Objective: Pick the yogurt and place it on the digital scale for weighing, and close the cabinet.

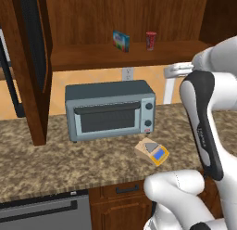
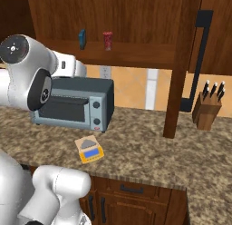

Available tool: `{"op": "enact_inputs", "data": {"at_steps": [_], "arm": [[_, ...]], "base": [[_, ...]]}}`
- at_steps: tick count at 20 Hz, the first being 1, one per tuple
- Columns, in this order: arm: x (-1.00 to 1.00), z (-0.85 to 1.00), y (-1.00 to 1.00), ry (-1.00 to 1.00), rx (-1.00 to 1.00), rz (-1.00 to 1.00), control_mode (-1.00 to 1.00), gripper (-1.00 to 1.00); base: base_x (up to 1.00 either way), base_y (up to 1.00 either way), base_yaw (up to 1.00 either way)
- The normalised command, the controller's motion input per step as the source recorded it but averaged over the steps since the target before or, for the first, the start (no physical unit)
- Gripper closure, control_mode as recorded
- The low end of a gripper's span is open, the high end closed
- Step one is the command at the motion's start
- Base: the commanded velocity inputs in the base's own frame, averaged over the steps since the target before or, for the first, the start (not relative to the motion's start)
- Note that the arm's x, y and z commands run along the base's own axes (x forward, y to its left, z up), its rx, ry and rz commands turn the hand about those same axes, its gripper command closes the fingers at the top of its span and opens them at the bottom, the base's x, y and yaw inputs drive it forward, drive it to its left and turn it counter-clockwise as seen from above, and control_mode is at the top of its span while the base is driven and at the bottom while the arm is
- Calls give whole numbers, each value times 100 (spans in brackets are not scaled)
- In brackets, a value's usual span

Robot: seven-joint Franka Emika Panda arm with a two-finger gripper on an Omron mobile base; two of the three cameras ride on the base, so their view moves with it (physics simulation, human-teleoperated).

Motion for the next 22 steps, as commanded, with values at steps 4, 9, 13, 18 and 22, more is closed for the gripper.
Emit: {"op": "enact_inputs", "data": {"at_steps": [4,9,13,18,22], "arm": [[35,14,-1,0,0,0,-100,-100],[32,22,-8,-7,0,0,-100,-100],[35,19,-30,-6,3,0,-100,-100],[44,10,-14,-2,0,0,-100,-100],[68,0,0,0,0,0,-100,-100]], "base": [[0,0,0],[0,0,0],[0,0,0],[0,0,0],[0,0,0]]}}
